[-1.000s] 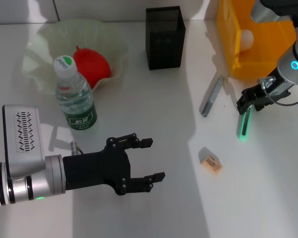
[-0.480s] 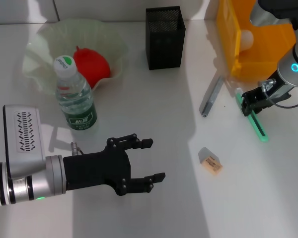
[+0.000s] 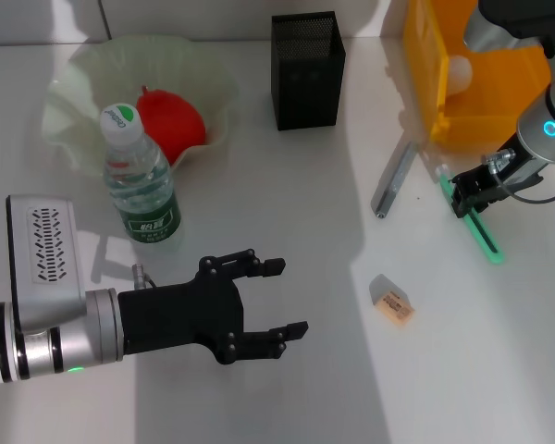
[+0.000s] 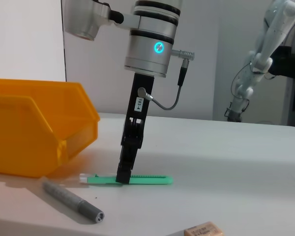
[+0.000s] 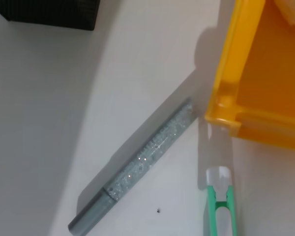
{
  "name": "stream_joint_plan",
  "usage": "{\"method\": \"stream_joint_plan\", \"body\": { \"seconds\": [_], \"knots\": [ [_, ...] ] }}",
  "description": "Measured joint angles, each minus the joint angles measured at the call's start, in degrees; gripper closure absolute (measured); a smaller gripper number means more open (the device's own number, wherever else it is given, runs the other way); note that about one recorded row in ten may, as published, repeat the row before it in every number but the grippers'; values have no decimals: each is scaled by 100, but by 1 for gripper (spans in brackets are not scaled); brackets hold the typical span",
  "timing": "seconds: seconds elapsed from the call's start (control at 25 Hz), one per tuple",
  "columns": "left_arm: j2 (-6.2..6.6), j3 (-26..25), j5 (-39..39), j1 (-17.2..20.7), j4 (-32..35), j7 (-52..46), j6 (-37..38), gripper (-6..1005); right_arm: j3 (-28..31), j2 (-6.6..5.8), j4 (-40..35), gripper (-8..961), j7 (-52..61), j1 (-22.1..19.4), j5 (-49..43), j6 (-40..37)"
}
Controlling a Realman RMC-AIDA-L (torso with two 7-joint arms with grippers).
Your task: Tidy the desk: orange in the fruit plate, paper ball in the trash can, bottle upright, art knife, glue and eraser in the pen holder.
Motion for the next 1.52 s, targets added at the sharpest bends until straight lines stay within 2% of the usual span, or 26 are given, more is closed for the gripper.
{"method": "stream_joint_plan", "body": {
  "seconds": [0.12, 0.28, 0.56, 0.6, 0.68, 0.76, 0.8, 0.84, 0.96, 1.0, 1.04, 1.16, 1.2, 1.24, 1.52],
  "knots": [
    [0, 0, 0, 3, 0, 0, 0, 199, 0, 6, -89, 780, -26, -27, 15, -37],
    [0, 0, -1, 9, 0, 0, 0, 199, -1, 30, -638, 780, -189, -193, 140, -394],
    [0, -1, -63, 10, 0, -1, 6, 199, 60, 32, -1990, 781, -818, -721, 1122, -1203],
    [0, -8, -71, 9, 0, 0, 9, 199, 70, 19, -2451, 781, -916, -913, 1337, -1348],
    [0, -16, -72, 7, 1, 0, 11, 199, 70, 17, -2687, 781, -949, -1008, 1435, -1375],
    [0, -36, -77, 5, 0, 0, 13, 199, 81, 6, -3185, 781, -1038, -1207, 1690, -1393],
    [0, -36, -81, 3, 0, 0, 13, 199, 112, -15, -3669, 781, -1122, -1409, 2043, -1353],
    [0, -36, -81, 3, 0, 0, 13, 199, 112, -15, -3669, 780, -1122, -1409, 2043, -1353],
    [0, -42, -86, 2, -5, 0, 10, 199, 300, -22, -4206, 780, -1430, -1638, 2624, -1083],
    [0, -47, -88, 2, -6, 0, 9, 199, 501, 13, -4384, 780, -1840, -1757, 3124, -822],
    [0, -51, -95, 1, -7, -1, 6, 199, 501, 13, -4384, 780, -1840, -1757, 3124, -822],
    [0, -29, -212, 2, -8, 0, 14, 199, 626, 44, -4317, 780, -2712, -1939, 4146, -238],
    [0, -18, -258, 10, -9, 0, 27, 199, 610, 47, -4042, 780, -3478, -2064, 5049, 192],
    [0, -13, -289, 17, -9, 0, 48, 199, 610, 47, -4042, 780, -3478, -2064, 5049, 192],
    [0, -23, -312, 53, -8, -2, 169, 199, 637, 54, -2747, 781, -5899, -2144, 6971, 703]
  ]
}}
